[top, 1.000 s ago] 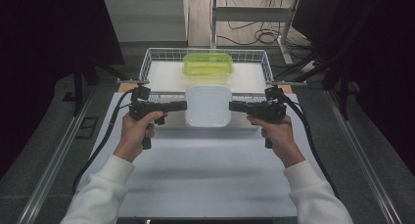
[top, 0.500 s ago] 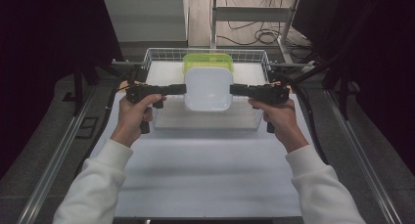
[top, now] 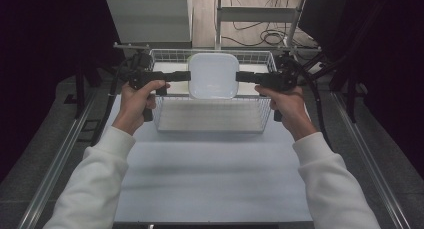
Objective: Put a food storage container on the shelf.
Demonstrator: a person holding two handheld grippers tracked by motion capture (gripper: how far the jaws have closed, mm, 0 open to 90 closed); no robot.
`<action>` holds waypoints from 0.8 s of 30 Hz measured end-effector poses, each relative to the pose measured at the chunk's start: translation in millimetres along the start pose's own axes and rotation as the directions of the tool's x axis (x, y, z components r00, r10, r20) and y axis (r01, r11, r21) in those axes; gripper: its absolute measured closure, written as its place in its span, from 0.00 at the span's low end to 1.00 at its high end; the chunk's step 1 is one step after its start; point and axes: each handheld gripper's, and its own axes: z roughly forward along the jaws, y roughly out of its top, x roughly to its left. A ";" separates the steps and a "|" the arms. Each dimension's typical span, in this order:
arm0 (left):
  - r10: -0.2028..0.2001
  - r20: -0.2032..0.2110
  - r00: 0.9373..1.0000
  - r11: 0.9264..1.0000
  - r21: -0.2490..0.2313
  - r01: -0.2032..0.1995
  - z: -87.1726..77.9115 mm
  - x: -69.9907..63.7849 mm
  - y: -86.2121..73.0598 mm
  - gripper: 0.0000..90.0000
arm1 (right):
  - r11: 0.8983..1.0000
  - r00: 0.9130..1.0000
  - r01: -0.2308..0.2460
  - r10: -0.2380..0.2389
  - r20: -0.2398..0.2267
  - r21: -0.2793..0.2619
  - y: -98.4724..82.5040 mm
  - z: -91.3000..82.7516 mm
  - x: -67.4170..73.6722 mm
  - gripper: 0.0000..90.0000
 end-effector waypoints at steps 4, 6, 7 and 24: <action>0.001 -0.003 1.000 1.000 -0.004 -0.001 -0.4 2.2 5.9 0.90 | 1.000 1.000 -0.001 0.001 0.000 0.003 7.5 2.4 -0.6 0.86; -0.002 -0.006 1.000 1.000 -0.007 0.002 -0.2 3.4 9.7 0.90 | 1.000 1.000 0.000 0.000 0.002 0.004 12.2 4.4 -1.4 0.86; -0.003 -0.010 1.000 1.000 -0.011 0.003 0.1 5.0 13.6 0.90 | 1.000 1.000 -0.002 0.002 0.002 0.005 16.1 6.0 -2.0 0.86; -0.024 -0.020 1.000 0.999 -0.031 0.023 5.8 19.9 46.3 0.89 | 1.000 1.000 -0.017 0.017 -0.002 0.012 50.1 17.2 -13.8 0.86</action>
